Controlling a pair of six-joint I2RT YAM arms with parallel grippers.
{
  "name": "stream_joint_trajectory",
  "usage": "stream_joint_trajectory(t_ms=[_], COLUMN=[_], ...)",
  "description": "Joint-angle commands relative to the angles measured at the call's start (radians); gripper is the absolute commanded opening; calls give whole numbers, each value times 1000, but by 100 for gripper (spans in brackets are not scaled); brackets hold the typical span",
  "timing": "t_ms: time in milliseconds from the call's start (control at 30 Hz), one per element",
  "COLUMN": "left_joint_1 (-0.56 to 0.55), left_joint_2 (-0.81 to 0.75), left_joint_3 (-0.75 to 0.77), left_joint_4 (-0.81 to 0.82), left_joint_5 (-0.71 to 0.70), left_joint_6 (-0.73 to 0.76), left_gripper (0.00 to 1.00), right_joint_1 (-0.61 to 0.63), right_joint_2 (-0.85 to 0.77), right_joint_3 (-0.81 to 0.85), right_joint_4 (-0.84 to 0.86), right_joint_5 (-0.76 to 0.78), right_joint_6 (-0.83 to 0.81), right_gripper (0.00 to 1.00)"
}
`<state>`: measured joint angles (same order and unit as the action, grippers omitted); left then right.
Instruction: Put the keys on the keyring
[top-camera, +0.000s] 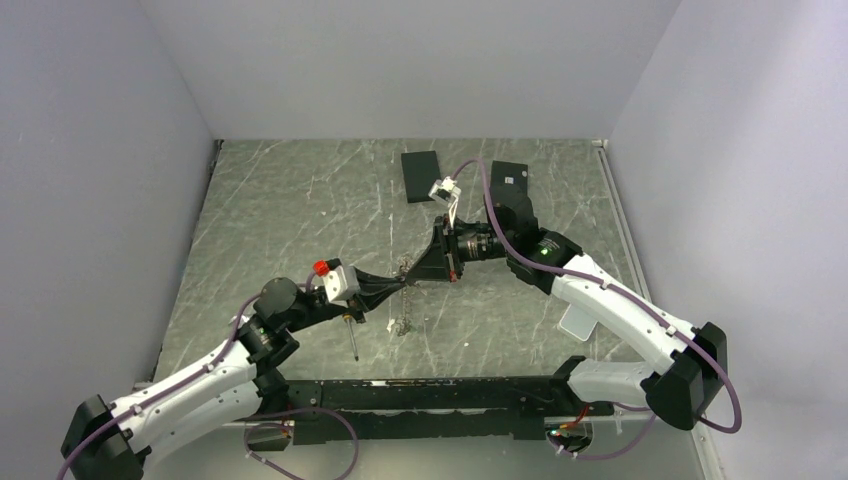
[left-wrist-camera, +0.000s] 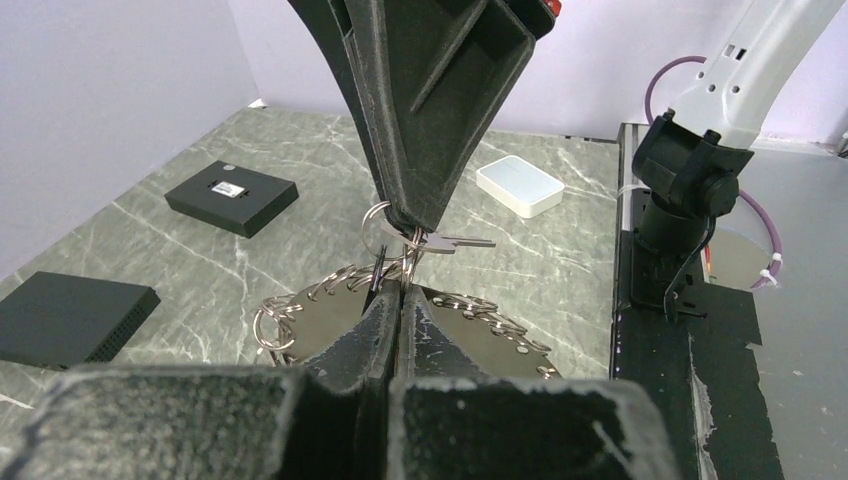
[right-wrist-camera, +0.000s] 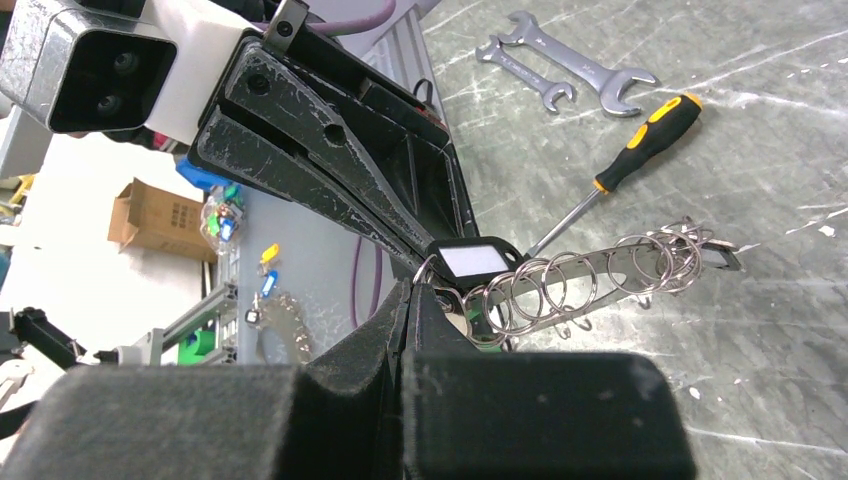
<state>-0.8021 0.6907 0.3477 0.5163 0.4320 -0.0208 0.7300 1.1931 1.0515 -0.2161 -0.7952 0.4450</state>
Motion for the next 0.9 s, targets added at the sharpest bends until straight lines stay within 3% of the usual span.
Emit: stream_joint_trajectory(t_ms=[0,333,867], left_joint_1=[-3,-3,-8], left_joint_2=[-13,-15,105], left_joint_3=[25,141,406], left_joint_4=[5,-287,-663], left_joint_5=[23,-57,-81], left_joint_6=[-16,74,117], left_gripper=[0,0,0], right_joint_1=[5,57,140], right_joint_2=[-34,13,109], right_joint_3=[4,66,109], right_joint_4=[63,-63,-95], right_joint_5=[-31,56,174], right_joint_6=[-9,-77,-86], right_gripper=[0,0,0])
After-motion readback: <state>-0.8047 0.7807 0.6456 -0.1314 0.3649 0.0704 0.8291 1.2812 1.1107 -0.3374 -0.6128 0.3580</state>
